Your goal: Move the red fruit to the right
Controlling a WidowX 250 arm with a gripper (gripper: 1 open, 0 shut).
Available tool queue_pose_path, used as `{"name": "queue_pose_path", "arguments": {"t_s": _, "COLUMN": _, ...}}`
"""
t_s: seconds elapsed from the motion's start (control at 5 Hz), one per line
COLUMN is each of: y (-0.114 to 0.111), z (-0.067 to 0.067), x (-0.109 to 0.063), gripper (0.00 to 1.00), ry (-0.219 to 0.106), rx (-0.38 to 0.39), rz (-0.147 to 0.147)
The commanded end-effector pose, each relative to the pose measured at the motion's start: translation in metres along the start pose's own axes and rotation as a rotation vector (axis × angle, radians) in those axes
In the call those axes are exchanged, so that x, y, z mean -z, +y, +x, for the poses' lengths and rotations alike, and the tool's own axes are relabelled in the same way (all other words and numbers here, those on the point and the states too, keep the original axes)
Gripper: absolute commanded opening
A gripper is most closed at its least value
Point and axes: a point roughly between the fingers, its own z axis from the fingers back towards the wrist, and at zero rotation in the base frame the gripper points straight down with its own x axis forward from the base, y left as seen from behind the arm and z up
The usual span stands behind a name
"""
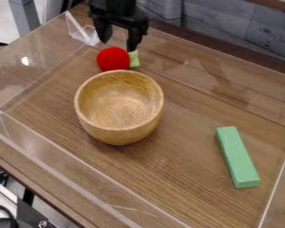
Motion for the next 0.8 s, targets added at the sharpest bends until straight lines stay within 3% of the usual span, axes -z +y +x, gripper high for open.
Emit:
{"name": "queue_pose_path", "arguments": {"t_s": 0.0, "y": -0.005, "z": 0.004, "x": 0.003, "gripper": 1.00, "ry": -0.020, "rx": 0.027, "rz": 0.012}}
{"name": "queue_pose_path", "arguments": {"t_s": 0.2, "y": -0.008, "z": 0.001, "x": 0.006, "gripper": 1.00, "ry": 0.003, "rx": 0.032, "rz": 0.014}}
{"name": "queue_pose_path", "arguments": {"t_s": 0.4, "y": -0.010, "z": 0.001, "x": 0.001, "gripper": 0.00, "ry": 0.009, "rx": 0.036, "rz": 0.013}}
{"name": "queue_pose_path", "arguments": {"t_s": 0.6, "y": -0.017, "z": 0.000, "x": 0.009, "gripper": 0.00, "ry": 0.009, "rx": 0.036, "rz": 0.011}}
